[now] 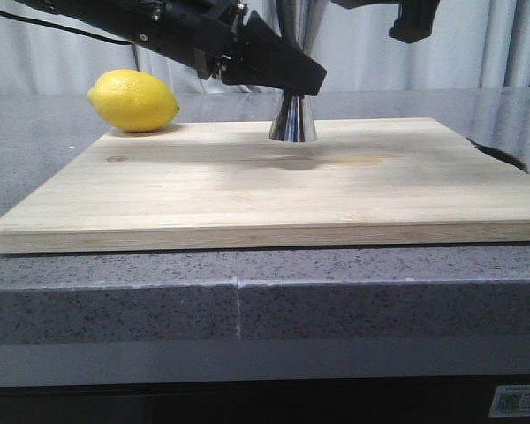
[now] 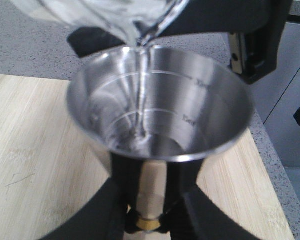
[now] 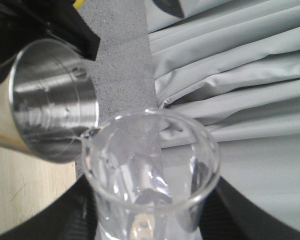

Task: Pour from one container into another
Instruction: 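Keep pouring from the tilted beaker into the jigger cup with the right gripper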

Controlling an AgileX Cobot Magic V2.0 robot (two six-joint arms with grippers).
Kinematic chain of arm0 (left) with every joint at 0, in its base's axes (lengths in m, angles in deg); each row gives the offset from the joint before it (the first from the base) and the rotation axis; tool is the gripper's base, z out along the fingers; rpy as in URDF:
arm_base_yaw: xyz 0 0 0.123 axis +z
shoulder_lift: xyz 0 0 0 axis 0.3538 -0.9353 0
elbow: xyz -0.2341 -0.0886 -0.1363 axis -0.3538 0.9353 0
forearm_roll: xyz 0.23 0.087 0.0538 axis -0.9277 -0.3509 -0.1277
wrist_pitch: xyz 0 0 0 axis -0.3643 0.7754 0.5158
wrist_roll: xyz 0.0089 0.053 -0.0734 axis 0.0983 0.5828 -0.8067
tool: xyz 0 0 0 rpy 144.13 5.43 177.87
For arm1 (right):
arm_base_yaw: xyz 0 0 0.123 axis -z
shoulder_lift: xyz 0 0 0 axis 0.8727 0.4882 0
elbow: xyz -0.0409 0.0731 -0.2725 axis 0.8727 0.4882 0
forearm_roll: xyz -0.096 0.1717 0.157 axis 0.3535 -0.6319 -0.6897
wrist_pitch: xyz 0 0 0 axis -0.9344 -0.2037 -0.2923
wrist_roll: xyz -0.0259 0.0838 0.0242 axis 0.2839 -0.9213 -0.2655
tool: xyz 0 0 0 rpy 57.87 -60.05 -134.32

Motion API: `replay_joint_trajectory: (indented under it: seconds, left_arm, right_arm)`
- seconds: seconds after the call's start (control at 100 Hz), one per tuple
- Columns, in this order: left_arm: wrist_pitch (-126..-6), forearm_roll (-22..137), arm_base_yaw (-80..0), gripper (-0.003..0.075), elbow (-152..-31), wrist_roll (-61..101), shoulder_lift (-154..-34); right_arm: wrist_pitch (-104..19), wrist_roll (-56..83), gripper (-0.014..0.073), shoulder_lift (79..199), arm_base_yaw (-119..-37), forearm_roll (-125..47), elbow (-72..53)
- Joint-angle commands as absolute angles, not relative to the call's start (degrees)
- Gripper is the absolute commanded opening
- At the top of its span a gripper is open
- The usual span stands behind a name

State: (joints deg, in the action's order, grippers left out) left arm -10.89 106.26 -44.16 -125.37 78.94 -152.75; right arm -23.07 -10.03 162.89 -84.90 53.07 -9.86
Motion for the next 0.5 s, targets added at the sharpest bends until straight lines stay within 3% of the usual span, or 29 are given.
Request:
replay_joint_trajectory:
  seconds: [0.0, 0.49]
  left_arm:
    - [-6.2, 110.8, -44.8, 0.0051, -127.1, 78.4, -149.8]
    - [-6.2, 110.7, -44.8, 0.0051, -127.1, 78.2, -149.8]
  right_arm:
    - [-22.4, -10.0, 0.0268, 160.4, -85.1, 53.8, -12.1]
    - [-23.9, -10.0, 0.0268, 160.4, -86.2, 56.3, -12.1]
